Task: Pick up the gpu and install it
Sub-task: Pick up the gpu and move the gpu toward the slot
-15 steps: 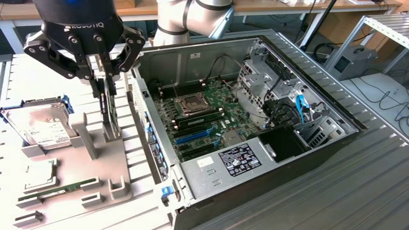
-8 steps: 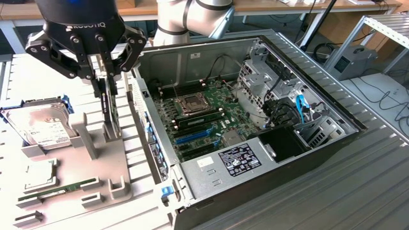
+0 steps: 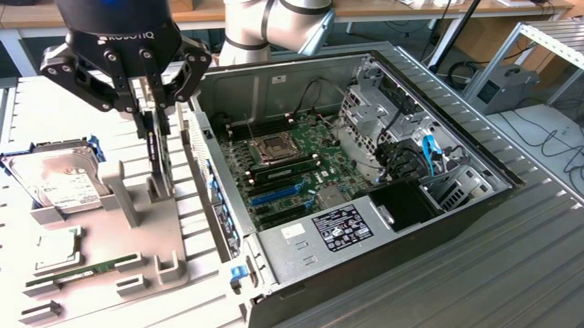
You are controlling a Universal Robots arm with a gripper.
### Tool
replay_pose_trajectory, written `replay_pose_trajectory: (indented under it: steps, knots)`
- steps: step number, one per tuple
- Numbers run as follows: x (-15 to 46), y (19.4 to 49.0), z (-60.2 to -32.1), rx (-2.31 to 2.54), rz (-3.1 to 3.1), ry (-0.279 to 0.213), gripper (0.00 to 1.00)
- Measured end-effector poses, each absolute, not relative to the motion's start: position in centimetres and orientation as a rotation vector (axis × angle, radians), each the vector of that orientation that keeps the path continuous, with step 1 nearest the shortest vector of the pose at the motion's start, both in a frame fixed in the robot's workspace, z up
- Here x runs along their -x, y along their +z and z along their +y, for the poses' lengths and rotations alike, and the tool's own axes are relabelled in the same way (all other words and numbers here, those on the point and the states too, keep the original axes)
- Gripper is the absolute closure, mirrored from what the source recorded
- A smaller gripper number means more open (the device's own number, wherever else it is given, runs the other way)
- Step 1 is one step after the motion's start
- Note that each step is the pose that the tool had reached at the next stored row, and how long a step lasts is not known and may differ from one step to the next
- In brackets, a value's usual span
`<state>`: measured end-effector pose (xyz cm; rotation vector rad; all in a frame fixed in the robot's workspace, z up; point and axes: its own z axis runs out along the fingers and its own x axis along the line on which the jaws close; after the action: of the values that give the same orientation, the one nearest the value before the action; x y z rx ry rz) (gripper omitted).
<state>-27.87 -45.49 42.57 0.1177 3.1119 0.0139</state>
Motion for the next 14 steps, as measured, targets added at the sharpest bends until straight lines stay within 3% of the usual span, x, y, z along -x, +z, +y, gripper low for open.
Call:
replay_pose_trajectory:
  steps: [14]
  knots:
    - [27.51, 42.57, -45.49, -0.118, 3.112, 0.014, 0.74]
